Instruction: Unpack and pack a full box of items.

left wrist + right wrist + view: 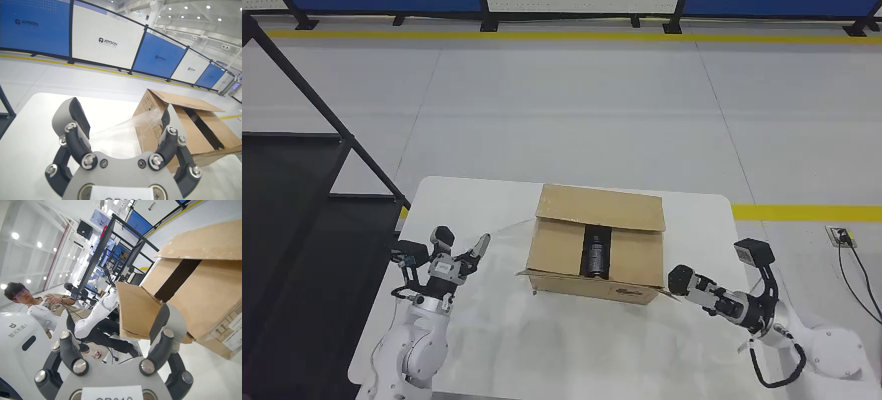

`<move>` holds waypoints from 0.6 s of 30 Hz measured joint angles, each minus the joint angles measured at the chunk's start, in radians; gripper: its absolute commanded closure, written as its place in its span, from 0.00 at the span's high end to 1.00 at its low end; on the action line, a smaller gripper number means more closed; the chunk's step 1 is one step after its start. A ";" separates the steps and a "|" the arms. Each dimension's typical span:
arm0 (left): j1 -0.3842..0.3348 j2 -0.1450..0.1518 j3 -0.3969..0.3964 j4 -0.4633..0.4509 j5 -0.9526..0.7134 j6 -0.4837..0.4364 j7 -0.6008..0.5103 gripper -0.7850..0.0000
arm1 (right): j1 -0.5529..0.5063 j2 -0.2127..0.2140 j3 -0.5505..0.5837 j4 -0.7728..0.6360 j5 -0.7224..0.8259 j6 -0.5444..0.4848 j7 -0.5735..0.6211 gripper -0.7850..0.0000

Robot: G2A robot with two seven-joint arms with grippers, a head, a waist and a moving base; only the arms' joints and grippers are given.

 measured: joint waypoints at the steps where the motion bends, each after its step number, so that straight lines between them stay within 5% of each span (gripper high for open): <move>1: 0.006 0.002 -0.003 -0.005 0.007 -0.025 0.000 1.00 | -0.012 0.004 -0.002 -0.013 -0.013 -0.003 -0.004 1.00; 11: 0.068 0.033 -0.025 -0.064 0.127 -0.292 -0.045 1.00 | -0.100 0.045 -0.052 -0.062 -0.221 -0.067 -0.077 1.00; 18: 0.059 0.034 0.027 -0.037 0.253 -0.220 -0.018 1.00 | -0.071 0.043 -0.120 -0.064 -0.239 0.122 -0.167 1.00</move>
